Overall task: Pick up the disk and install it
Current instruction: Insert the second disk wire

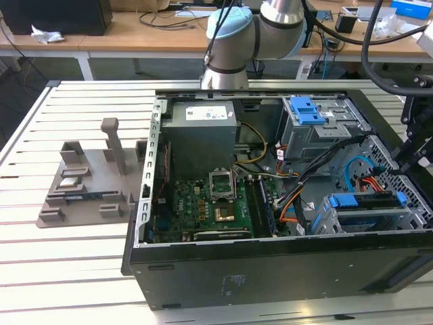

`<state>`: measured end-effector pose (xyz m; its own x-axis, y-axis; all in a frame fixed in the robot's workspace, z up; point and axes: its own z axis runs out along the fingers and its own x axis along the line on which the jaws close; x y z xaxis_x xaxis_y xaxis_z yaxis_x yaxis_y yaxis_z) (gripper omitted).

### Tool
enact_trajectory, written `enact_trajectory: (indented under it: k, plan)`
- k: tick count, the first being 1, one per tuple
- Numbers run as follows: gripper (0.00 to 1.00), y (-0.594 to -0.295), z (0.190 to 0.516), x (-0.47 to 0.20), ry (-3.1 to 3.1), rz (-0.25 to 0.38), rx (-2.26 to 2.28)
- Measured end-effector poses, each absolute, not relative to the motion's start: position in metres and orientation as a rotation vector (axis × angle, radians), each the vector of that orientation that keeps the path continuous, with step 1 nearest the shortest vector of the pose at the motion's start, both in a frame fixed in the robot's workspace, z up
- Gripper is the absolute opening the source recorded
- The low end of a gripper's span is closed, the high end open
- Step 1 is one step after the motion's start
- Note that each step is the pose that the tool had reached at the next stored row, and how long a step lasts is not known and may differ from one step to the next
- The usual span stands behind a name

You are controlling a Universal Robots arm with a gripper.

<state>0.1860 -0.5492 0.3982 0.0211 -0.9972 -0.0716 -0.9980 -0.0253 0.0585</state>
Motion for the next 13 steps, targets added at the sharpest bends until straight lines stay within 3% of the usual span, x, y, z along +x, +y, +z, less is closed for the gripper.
enact_trajectory:
  k: [1, 13]
  plan:
    - [0.30, -0.549, 0.398, 0.186, 2.187, 0.144, -2.239]
    - [0.30, -0.540, 0.372, 0.176, 2.183, 0.151, -2.236]
